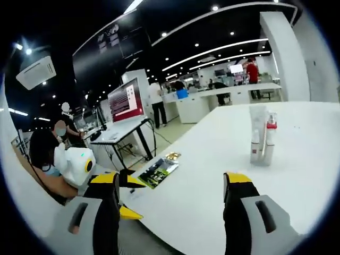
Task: Arrange the skincare products in the storage area until every visible bottle or jar stands upright without overlapping.
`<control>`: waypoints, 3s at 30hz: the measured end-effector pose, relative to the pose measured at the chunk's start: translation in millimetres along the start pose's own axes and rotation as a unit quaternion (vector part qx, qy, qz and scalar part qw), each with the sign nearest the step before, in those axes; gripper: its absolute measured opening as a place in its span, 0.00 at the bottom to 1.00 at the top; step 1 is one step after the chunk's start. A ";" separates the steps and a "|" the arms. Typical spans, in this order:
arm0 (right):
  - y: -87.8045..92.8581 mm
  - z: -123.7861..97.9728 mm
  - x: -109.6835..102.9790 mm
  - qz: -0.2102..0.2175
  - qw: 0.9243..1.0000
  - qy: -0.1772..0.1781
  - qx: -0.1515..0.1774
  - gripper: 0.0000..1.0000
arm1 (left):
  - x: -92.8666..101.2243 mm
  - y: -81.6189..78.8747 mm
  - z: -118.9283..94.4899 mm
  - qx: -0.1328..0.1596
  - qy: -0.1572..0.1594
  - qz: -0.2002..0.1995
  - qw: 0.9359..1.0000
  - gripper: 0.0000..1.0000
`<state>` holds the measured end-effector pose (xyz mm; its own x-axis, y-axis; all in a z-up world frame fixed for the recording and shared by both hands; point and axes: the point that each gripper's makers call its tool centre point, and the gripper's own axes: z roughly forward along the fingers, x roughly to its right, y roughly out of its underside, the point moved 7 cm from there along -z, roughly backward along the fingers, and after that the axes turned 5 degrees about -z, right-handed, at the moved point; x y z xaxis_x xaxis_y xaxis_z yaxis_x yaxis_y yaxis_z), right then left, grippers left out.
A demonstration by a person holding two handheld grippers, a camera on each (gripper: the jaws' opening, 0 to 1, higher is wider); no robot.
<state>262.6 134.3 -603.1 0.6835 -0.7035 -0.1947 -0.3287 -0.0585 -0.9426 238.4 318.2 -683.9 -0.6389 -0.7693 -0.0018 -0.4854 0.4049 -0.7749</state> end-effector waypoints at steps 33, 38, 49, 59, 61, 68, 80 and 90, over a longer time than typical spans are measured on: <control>45.9 -7.9 22.4 -0.142 0.978 0.099 -0.114 0.67 | -75.7 -16.8 -9.1 -0.029 -0.039 -0.101 0.994 0.92; 47.2 -9.1 26.8 -0.155 0.975 0.111 -0.118 0.65 | -108.5 -22.0 -6.8 -0.038 -0.080 -0.133 0.987 0.95; 51.0 -10.0 31.3 -0.170 0.969 0.122 -0.135 0.63 | -161.5 -18.5 2.8 -0.047 -0.123 -0.217 0.967 1.00; 51.7 -9.6 31.6 -0.176 0.967 0.123 -0.139 0.61 | -185.3 -3.0 27.9 -0.065 -0.149 -0.267 0.950 1.00; 51.9 -9.6 32.1 -0.182 0.965 0.125 -0.142 0.62 | -185.3 0.6 33.5 -0.074 -0.151 -0.269 0.948 1.00; 55.2 -8.3 31.4 -0.190 0.962 0.122 -0.156 0.61 | -187.9 17.2 53.0 -0.104 -0.172 -0.275 0.940 0.98; 52.9 -11.3 34.4 -0.221 0.952 0.141 -0.158 0.53 | -187.8 44.7 64.4 -0.165 -0.172 -0.275 0.932 0.88; 56.1 -10.0 30.0 -0.233 0.949 0.126 -0.171 0.50 | -190.2 39.2 66.7 -0.173 -0.176 -0.268 0.931 0.86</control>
<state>258.1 102.9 -659.1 0.6434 -0.6893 0.3329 -0.2508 -0.6007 -0.7591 380.7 447.4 -756.1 -0.0430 -0.9965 0.0719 -0.8803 0.0037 -0.4743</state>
